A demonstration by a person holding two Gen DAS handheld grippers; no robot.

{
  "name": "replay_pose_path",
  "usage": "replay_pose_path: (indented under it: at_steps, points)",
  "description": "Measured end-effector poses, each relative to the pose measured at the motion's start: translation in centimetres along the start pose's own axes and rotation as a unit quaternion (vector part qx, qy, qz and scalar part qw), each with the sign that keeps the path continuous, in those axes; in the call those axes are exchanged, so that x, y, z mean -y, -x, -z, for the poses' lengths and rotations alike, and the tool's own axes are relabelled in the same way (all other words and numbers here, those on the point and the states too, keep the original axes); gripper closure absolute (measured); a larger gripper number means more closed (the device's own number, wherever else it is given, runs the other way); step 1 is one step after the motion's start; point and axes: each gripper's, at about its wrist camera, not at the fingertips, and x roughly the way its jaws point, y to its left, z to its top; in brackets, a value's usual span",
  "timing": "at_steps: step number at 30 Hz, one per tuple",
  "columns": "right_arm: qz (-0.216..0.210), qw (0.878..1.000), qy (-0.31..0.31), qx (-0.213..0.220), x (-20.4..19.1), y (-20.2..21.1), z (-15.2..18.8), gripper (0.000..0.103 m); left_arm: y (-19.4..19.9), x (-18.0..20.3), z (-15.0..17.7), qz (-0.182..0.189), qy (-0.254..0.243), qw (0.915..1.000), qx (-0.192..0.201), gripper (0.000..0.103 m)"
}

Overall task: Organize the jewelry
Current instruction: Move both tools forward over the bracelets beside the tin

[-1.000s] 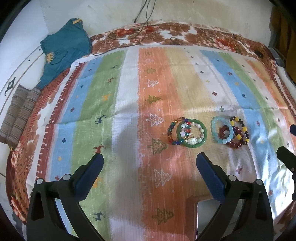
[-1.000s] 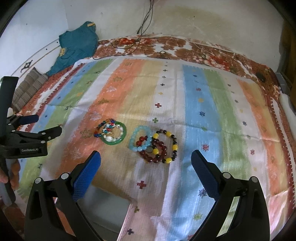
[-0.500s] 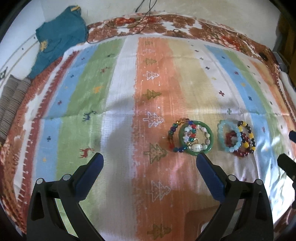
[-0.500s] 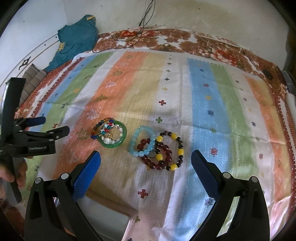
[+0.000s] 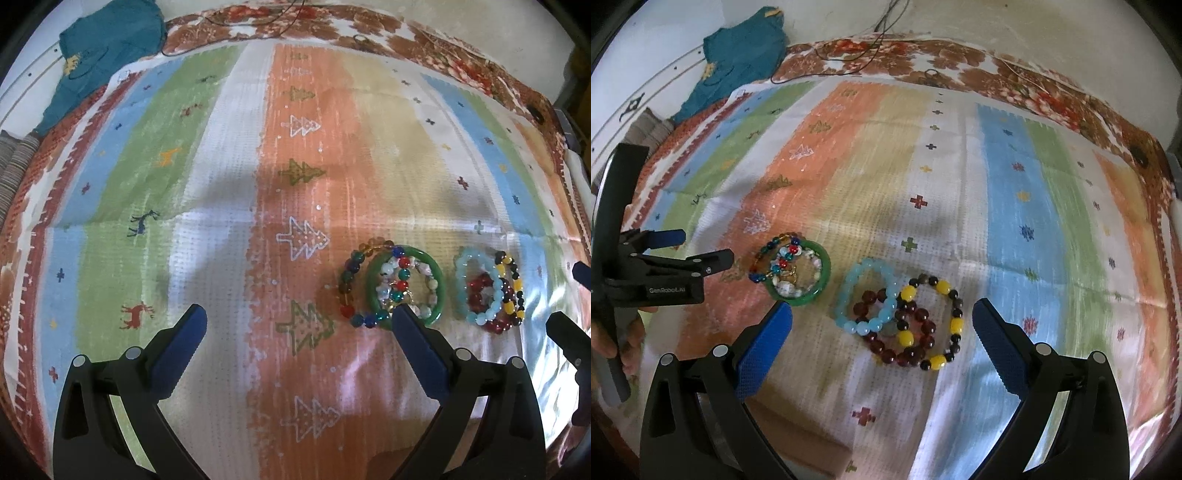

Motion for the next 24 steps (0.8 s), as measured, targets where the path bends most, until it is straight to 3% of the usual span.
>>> replay_pose_path:
  at_steps: [6,17,24]
  points:
    - [0.005,0.999,0.03,-0.01,-0.8,-1.6,-0.6,0.004,-1.2,0.3,-0.3,0.001,-0.016,0.9998,-0.012,0.006]
    - [0.001,0.999,0.029,-0.034,-0.4,-4.3,-1.6,0.005,-2.5,0.4,-1.3,-0.003,-0.026,0.9995,-0.017,0.006]
    - [-0.002,0.998,0.036,-0.048,-0.7,-6.0,-2.2,0.015,-3.2,0.1,-1.6,-0.003,-0.03,0.9993,-0.023,0.006]
